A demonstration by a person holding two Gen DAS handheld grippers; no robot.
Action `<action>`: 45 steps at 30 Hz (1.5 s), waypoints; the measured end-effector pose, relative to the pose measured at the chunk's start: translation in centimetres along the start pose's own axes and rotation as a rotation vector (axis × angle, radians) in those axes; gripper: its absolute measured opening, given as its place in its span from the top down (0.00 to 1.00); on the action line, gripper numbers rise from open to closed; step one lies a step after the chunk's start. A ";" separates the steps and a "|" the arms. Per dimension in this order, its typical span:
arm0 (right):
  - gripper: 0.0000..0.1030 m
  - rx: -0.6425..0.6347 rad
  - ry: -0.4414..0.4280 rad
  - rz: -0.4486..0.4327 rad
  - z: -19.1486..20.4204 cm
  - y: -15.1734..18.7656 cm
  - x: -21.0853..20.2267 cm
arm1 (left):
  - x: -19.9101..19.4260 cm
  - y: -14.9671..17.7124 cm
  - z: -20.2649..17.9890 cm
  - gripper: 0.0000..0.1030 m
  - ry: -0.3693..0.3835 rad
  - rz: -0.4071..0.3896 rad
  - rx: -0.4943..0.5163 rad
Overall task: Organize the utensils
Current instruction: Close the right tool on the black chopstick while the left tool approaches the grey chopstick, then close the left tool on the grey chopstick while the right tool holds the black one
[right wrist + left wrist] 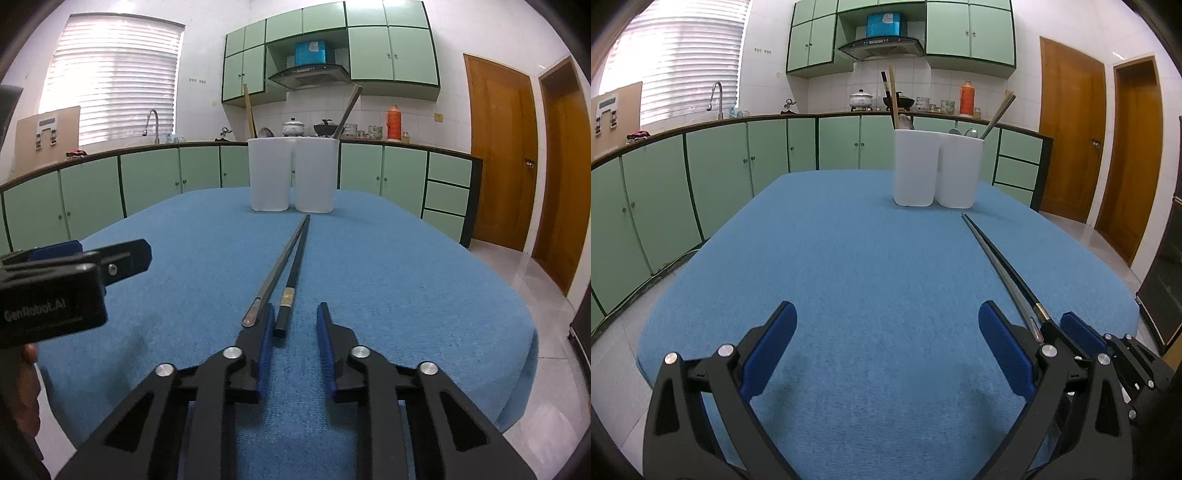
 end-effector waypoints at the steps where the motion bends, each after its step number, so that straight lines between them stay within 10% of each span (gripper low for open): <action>1: 0.91 -0.001 -0.005 0.002 0.1 0.0 0.1 | 0.0 -0.1 0.0 0.07 0.001 -0.001 0.000; 23: 0.94 0.157 0.113 -0.055 -7.5 -0.5 -2.5 | 0.7 0.9 -7.2 0.08 0.094 0.003 0.036; 45: 0.94 0.213 0.114 -0.073 -10.5 0.2 -3.1 | 2.5 2.5 -11.8 0.74 0.061 0.035 0.074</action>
Point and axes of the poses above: each gripper's, at about its wrist camera, not at the fingertips, and x roughly the way its jaws point, z to its left, y to its underside, the point moved 8 cm from there along x, roughly the way its jaws point, and after that the axes turned 1 degree about -x, right-handed, at the moved point
